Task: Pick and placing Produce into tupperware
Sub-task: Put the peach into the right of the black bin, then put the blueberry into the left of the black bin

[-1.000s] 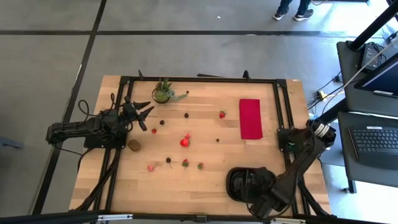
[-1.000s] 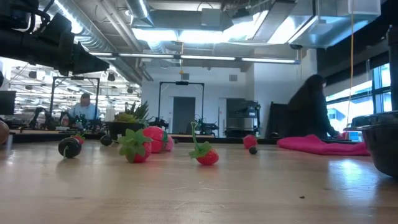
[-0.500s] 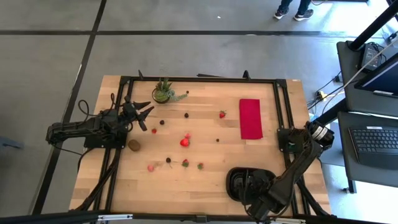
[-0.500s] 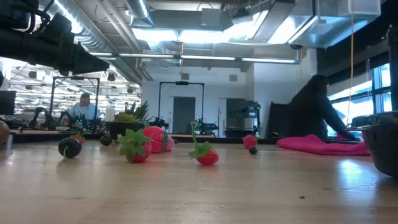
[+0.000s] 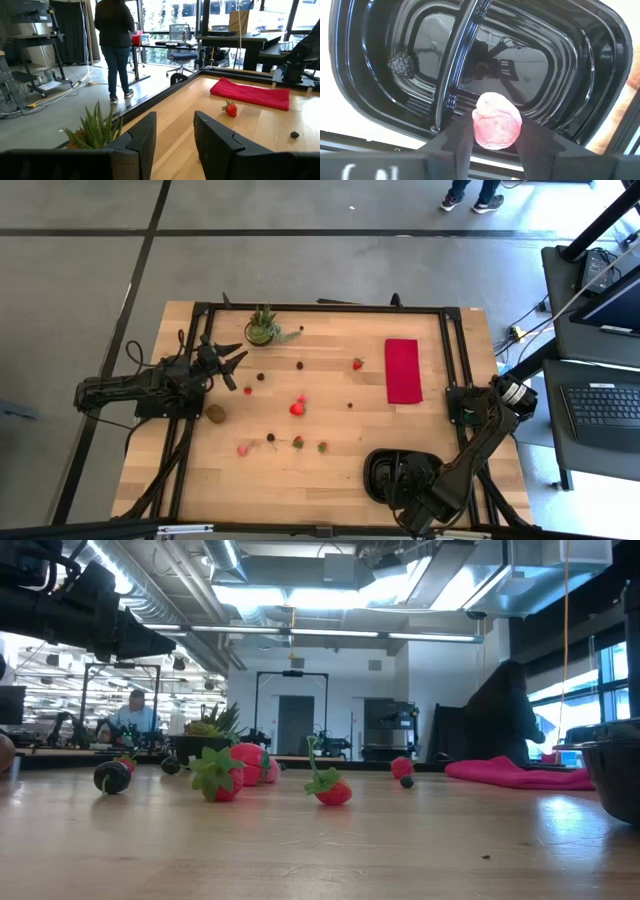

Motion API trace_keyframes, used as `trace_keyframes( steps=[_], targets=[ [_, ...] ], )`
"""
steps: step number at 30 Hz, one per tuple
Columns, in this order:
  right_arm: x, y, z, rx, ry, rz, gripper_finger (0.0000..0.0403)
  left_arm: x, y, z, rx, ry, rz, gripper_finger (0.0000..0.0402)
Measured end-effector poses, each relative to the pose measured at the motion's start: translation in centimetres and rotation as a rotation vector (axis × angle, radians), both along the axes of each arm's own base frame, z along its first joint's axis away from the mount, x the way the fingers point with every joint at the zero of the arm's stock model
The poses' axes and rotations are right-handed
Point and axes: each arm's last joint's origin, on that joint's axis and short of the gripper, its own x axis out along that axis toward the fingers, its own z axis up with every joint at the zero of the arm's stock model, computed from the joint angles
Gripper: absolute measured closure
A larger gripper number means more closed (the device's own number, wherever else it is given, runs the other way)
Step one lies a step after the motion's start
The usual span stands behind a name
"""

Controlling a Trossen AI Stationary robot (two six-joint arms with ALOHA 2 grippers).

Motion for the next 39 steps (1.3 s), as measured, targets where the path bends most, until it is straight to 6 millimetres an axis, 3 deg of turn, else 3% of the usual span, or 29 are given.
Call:
trace_keyframes(
  steps=[9,17,26,39],
  targets=[
    [0.0,0.0,0.0,0.000,0.000,0.003,0.0202,0.0,0.0,0.0,0.000,0.000,0.000,0.0278],
    [0.5,-0.5,0.0,-0.014,0.003,0.069,0.0186,0.0,0.0,0.0,0.000,0.000,0.000,0.0278],
    [4.1,-4.3,0.0,-0.025,0.029,0.240,0.0186,0.0,0.0,0.0,0.000,0.000,0.000,0.0278],
    [9.3,-12.1,0.0,-0.094,0.045,0.511,0.0186,0.0,0.0,0.1,0.008,-0.008,0.001,0.0278]
  ],
)
